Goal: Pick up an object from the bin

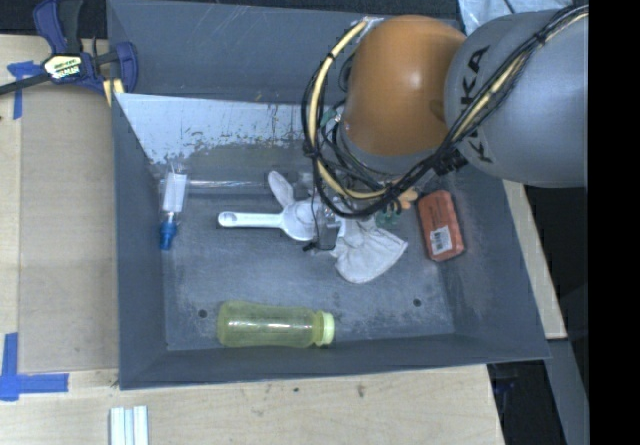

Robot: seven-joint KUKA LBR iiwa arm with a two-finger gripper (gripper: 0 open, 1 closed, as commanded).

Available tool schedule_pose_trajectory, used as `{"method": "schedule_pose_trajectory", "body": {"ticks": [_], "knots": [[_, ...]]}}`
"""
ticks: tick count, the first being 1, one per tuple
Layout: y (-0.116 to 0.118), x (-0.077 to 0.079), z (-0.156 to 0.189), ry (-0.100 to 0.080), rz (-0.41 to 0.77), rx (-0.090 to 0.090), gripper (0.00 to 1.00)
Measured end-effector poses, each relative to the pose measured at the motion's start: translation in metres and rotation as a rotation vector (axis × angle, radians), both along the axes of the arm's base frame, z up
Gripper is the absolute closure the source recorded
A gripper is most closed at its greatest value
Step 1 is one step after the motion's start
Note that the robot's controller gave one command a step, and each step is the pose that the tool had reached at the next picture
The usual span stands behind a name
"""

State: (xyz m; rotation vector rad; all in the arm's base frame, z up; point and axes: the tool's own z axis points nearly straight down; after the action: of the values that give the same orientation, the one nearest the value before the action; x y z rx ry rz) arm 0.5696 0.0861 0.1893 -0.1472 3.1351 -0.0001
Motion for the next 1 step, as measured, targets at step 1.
{"method": "schedule_pose_trajectory", "body": {"ticks": [1], "knots": [[-0.0001, 0.0002, 0.0005, 0.000, 0.000, 0.000, 1.00]]}}
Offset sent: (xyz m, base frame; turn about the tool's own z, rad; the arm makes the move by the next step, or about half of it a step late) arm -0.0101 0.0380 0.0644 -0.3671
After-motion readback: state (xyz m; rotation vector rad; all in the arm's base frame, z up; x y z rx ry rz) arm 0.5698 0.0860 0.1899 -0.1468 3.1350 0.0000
